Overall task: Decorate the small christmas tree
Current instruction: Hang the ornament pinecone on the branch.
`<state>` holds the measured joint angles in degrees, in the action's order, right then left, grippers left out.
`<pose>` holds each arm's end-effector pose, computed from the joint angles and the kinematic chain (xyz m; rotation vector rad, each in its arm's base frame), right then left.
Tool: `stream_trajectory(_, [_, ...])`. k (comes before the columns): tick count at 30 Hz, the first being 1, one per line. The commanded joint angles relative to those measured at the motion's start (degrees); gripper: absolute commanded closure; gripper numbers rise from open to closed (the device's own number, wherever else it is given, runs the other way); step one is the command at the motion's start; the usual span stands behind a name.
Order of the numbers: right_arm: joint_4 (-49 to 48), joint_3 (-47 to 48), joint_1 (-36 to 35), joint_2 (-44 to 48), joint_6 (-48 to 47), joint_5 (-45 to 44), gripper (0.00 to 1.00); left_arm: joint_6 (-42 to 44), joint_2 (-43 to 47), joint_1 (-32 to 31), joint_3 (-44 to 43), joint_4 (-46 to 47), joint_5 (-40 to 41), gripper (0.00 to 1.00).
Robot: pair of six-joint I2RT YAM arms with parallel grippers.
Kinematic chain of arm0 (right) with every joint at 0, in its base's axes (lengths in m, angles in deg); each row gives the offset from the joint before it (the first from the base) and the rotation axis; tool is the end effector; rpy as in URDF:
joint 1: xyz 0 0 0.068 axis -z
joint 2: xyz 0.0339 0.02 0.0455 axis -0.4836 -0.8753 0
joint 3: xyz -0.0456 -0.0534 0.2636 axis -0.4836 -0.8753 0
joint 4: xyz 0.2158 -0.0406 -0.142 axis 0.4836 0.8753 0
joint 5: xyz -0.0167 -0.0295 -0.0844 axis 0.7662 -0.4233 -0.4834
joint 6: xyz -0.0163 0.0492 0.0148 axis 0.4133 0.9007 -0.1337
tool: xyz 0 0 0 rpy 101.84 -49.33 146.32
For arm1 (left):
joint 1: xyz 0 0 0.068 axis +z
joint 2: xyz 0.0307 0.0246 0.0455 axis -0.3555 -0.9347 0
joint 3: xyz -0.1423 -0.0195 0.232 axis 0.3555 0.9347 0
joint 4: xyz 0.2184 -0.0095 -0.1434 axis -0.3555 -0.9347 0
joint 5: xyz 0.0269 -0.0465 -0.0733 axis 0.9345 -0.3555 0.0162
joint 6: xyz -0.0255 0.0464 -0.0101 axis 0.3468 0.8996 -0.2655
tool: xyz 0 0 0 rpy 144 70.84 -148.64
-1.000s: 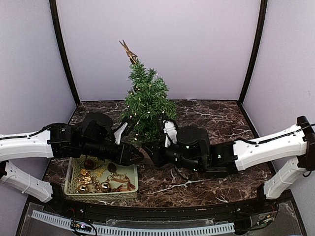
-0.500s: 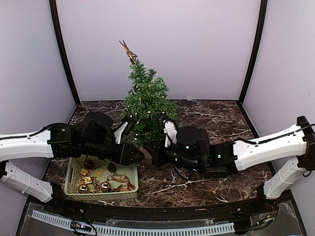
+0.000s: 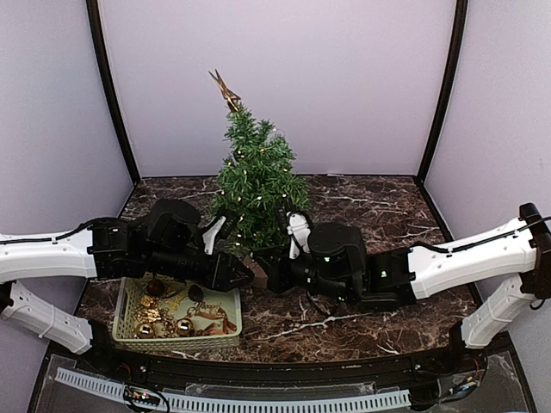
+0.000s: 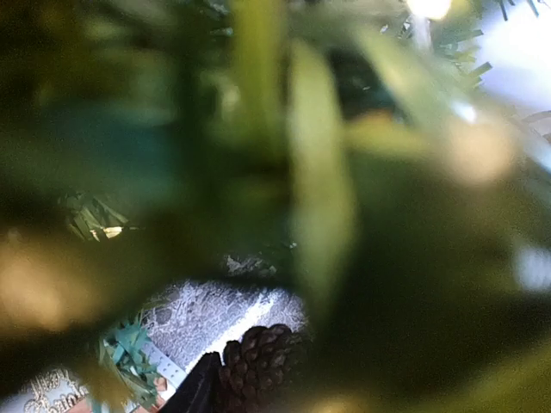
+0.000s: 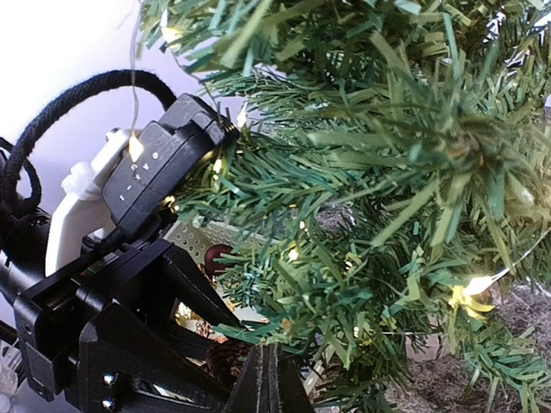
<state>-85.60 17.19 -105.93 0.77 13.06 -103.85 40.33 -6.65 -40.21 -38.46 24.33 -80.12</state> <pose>0.0915 0.3356 0.2778 -0.4332 1.8873 0.9839 0.1255 -0.2338 0.2866 0.5468 2.2888 -1.0408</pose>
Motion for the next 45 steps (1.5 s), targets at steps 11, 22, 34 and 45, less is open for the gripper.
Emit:
stream_trajectory(11, [-0.5,-0.1,-0.6,0.7,0.9,-3.3,1.0,0.5,-0.9,-0.4,1.2,3.0,2.6,0.59])
stream_trajectory(22, [-0.2,0.1,-0.5,-0.2,1.4,-3.7,1.0,0.0,-1.3,-0.3,2.3,5.0,4.3,0.58])
stream_trajectory(34, [0.8,0.2,-0.6,-1.0,2.6,-4.4,1.0,-0.2,-1.9,-0.3,3.3,5.7,4.8,0.58])
stream_trajectory(45, [1.0,0.7,-0.6,-1.3,3.2,-5.1,1.0,-1.1,-2.5,-0.3,3.5,7.7,8.0,0.58])
